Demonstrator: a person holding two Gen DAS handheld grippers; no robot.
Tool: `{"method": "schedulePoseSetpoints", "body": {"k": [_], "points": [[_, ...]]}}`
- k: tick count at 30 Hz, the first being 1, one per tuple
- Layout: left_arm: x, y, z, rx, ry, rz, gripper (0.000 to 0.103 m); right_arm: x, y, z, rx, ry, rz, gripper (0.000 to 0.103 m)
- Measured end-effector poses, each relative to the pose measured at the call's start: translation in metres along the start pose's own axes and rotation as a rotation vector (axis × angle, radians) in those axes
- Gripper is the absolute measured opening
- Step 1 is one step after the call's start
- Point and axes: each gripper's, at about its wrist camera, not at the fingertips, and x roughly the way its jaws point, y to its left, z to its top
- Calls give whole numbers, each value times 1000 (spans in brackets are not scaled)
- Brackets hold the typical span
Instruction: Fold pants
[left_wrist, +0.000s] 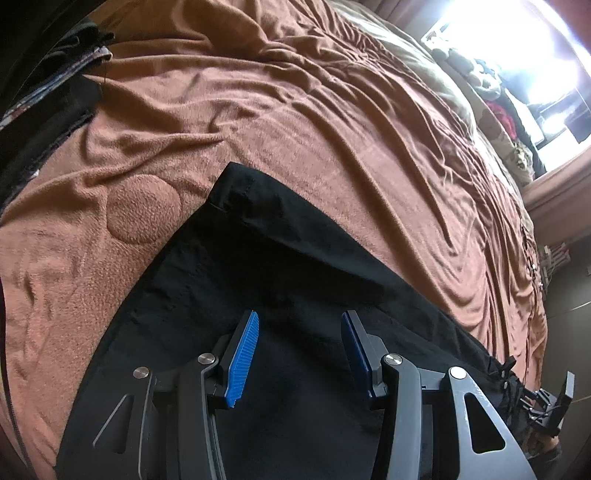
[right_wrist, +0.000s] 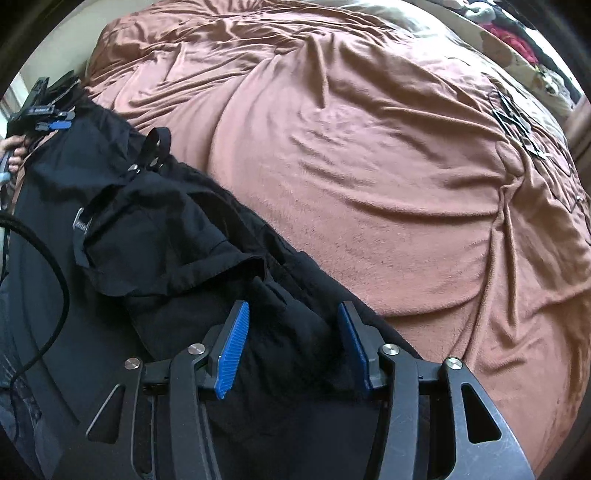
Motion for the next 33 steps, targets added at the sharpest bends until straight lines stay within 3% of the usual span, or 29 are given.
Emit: {"method": "schedulePoseSetpoints", "body": {"k": [1,3,9,14,19,22,26,33], "points": [[1,1,1,-3,2,1,49,0,0,0,-6,4,-4,37],[3,2,2,-10,2,0,49,-3,2,0,-13,2,-1,21],[4,0,6,-3,3,13,49,-20,10,-2,-14,-66,-68,10],[7,-2,10,-1,5,12,49,-31,7,-2,17,-108,-102,9],[11,-1,14,5,-7,27,48,-12,4,-4,67,-76,-129,10],[9,2,19,10,-21,36,48,-5,3,-1,113,-73,-146,15],[-8,6,22,25,-49,36,48,-22,-1,-4,231,-106,-157,27],[-47,27,9,35,-69,-3,48,-70,17,-28,356,-190,-159,27]]}}
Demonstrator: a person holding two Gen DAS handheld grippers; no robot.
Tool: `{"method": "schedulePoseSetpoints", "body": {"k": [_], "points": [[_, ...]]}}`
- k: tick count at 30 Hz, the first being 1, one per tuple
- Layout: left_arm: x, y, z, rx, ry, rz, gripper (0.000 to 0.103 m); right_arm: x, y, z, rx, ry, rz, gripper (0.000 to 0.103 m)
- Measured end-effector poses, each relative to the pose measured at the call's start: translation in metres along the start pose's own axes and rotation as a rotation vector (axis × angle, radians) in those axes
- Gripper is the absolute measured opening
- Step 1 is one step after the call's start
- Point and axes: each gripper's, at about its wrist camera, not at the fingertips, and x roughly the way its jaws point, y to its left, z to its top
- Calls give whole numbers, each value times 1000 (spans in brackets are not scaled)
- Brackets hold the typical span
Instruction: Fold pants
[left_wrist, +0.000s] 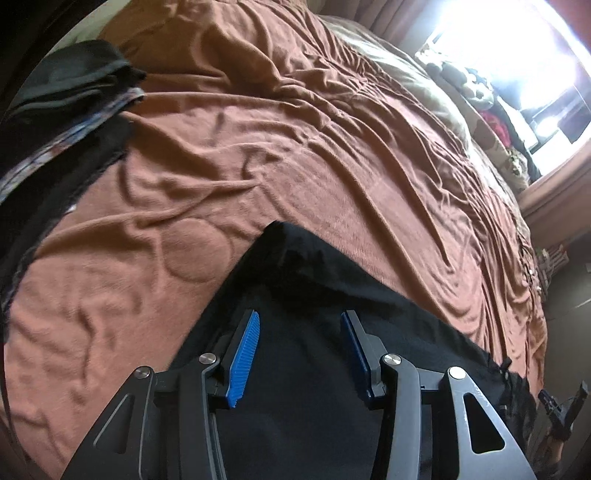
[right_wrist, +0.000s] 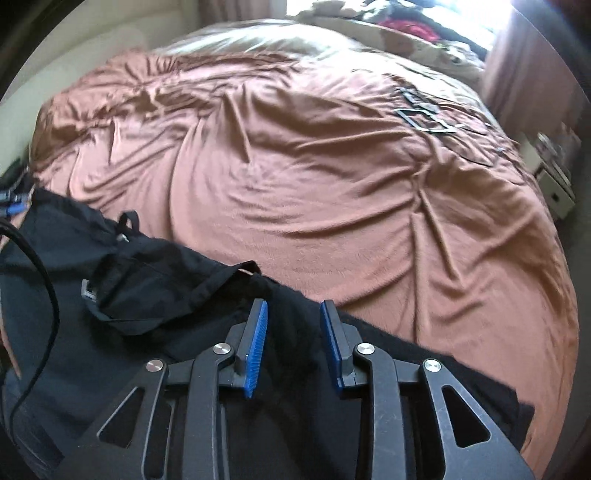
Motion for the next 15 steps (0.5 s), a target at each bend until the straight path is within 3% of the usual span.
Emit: {"method": "schedulePoseSetpoints", "body": {"k": [10,13,15], "points": [[-49,39,-39,-7,3,-37,48,-52,38,-34,76,-47,88,27],[-62,50,-49,-13,-8,-37,48,-63,41,-39,90,-60,107,43],[-68,58,-56,-25,-8,-42,48,-69,49,-46,95,-71,120,45]]}}
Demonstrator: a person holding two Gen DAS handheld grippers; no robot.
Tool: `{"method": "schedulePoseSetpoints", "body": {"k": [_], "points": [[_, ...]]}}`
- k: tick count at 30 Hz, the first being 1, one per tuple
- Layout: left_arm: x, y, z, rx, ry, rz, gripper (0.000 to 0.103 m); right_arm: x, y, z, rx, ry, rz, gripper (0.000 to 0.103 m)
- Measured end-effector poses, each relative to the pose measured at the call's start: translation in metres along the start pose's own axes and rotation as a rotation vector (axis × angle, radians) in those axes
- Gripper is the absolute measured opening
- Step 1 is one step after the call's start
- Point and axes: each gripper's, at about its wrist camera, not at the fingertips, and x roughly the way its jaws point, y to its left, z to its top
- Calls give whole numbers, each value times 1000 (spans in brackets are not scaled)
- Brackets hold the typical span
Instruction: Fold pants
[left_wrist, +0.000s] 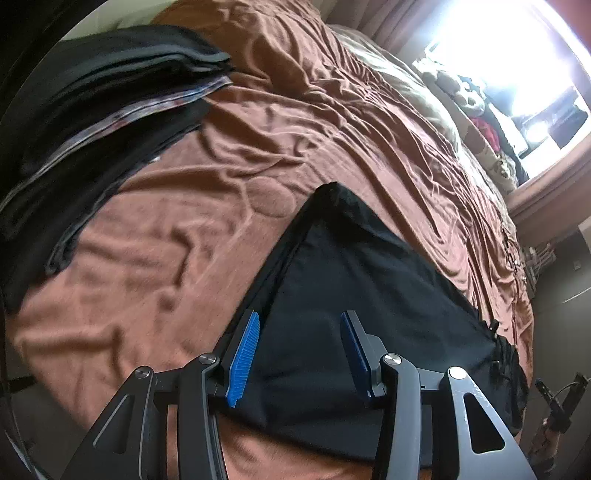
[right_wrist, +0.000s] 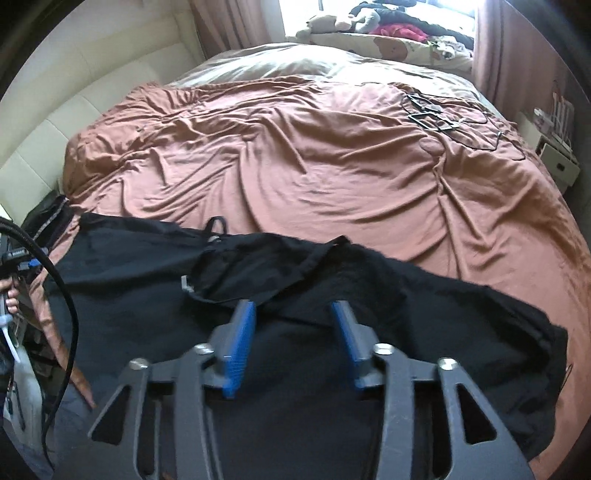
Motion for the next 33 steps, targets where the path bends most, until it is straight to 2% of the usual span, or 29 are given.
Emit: {"method": "schedulePoseSetpoints", "body": {"k": [11,16,21,33], "points": [[-10,28,-36,-40,23,-48,49,-7,27,-28,36,-1,55,45],[-4,31,-43,-57,40,-106,49,-4,37,-35,62,6,84,45],[3,38,-46,-84,54,-69,49,3,47,-42,87,17,106,45],[10,48,-55,-159,99,-117,49,27,70,-52,117,40,154,45]]}}
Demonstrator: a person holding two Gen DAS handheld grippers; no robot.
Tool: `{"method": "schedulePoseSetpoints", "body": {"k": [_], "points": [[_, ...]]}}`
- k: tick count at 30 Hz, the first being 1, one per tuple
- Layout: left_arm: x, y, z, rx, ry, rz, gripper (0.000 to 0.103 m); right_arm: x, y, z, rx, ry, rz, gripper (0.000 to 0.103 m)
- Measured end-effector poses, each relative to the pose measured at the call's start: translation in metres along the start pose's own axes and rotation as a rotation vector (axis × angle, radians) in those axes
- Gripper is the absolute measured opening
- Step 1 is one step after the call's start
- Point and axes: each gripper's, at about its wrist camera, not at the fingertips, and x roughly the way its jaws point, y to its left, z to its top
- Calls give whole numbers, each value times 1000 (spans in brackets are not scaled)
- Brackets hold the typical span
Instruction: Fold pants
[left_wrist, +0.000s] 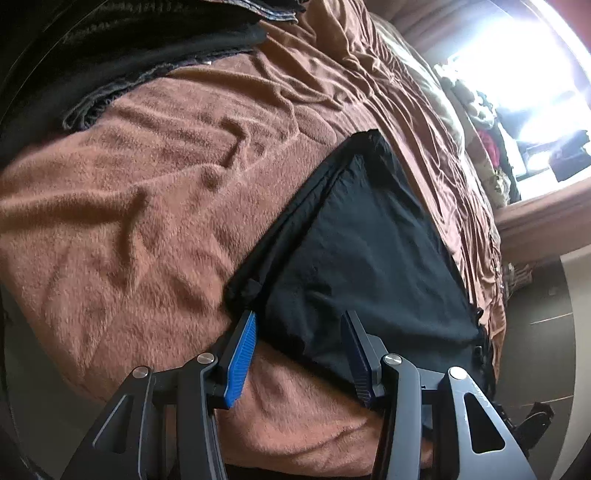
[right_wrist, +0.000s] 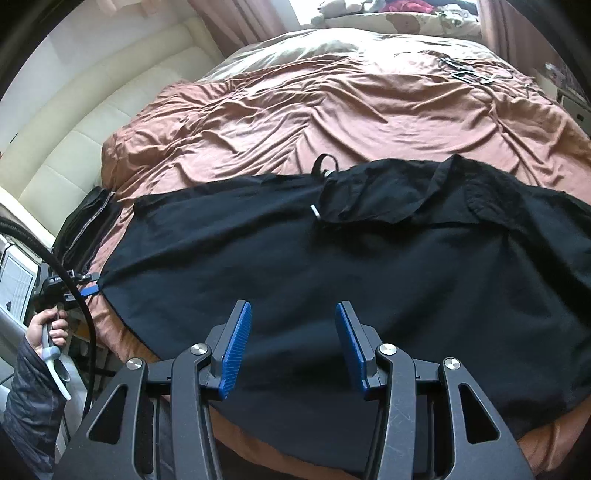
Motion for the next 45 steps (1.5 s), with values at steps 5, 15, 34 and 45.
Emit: {"method": "schedulePoseSetpoints", "body": {"k": [5,15,34,45], "points": [[-1,-1,-5,-35,10,-44,49,9,3,-3,5,7,10,45],[0,7,5,-80,-69,10,6,18,11,-7,18,9,6,45],[-22,24,-8,-136,-124,-10,52,60,36,-31,-36,165,-55,45],[4,31,4,-172,-135,-158,53,46,27,-23,31,89,-38,45]]}}
